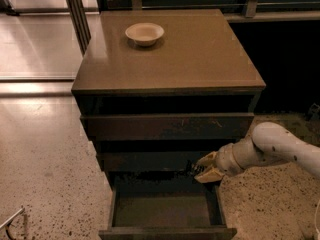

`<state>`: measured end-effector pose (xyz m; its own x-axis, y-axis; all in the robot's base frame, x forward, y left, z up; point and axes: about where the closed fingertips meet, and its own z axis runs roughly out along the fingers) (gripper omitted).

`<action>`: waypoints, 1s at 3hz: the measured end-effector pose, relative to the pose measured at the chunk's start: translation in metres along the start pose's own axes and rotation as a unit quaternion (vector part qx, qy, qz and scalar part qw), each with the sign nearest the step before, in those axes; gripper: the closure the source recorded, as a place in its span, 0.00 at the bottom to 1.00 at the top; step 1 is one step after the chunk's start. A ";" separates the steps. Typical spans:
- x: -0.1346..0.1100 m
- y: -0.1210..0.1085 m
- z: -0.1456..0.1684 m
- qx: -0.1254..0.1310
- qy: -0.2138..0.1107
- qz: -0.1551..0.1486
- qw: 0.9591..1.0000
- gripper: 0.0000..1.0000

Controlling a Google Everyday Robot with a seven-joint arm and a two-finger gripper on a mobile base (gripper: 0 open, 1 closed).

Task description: Place rxbar chocolate into bottom drawer

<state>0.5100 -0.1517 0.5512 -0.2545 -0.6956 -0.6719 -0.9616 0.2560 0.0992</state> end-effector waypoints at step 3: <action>0.080 -0.004 0.097 -0.037 0.003 -0.018 0.999 1.00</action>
Offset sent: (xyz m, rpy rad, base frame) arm -0.0133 0.0017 -0.1267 0.0079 0.1208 0.0732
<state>0.5032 -0.1430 0.4255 -0.2201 -0.7079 -0.6712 -0.9750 0.1806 0.1293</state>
